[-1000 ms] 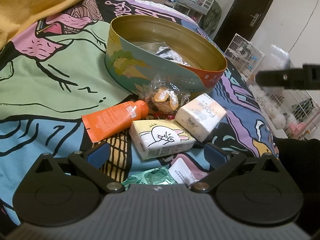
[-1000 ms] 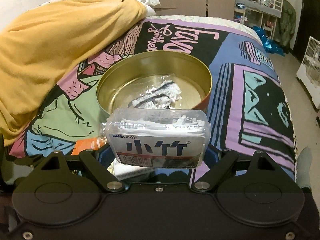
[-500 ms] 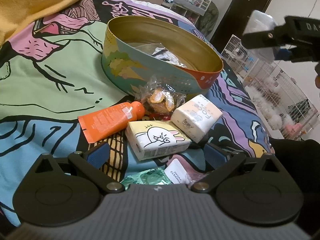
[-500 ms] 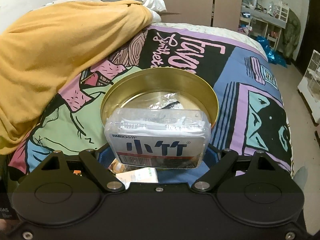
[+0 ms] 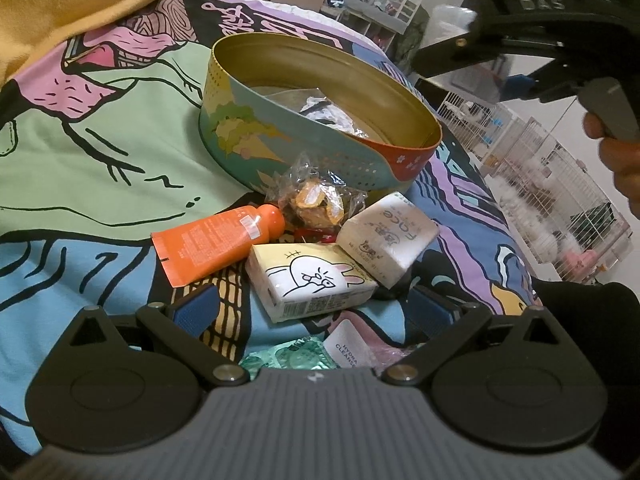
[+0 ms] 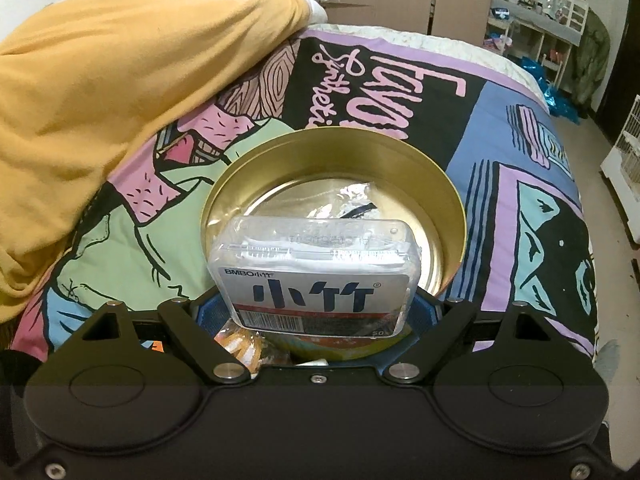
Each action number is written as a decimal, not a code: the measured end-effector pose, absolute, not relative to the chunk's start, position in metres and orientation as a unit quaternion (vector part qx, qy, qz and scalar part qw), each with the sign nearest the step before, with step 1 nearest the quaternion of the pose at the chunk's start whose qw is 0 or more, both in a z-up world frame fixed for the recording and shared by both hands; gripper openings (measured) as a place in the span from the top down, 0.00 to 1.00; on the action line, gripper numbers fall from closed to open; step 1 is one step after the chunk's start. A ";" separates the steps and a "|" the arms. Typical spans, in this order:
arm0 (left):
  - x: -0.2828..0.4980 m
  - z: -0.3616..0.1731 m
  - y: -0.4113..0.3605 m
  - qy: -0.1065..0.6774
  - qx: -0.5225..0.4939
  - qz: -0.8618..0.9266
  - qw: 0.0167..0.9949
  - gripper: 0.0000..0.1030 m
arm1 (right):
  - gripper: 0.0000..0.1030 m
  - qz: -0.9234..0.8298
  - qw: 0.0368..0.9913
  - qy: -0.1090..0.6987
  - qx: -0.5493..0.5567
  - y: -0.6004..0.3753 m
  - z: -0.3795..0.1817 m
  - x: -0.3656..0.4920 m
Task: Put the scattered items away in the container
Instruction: 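Lower the floss box into the tin and open the right gripper, then move the left gripper toward the green packet beside the bunny tissue pack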
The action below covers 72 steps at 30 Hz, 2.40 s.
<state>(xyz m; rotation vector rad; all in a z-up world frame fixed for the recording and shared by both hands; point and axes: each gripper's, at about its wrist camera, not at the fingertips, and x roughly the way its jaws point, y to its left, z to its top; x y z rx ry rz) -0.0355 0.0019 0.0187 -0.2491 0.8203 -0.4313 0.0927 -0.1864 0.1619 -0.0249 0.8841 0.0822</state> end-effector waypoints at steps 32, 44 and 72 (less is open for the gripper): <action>-0.033 0.014 -0.005 0.407 -0.101 -0.213 0.883 0.00 | 0.00 -0.011 0.909 0.415 -0.011 -0.207 0.143 0.099; -0.035 0.012 -0.011 0.412 -0.077 -0.211 0.883 0.00 | 0.00 -0.013 0.908 0.418 -0.006 -0.238 0.124 0.027; -0.037 0.009 -0.022 0.420 -0.034 -0.208 0.883 0.00 | 0.00 -0.021 0.943 0.333 0.015 -0.277 0.086 -0.035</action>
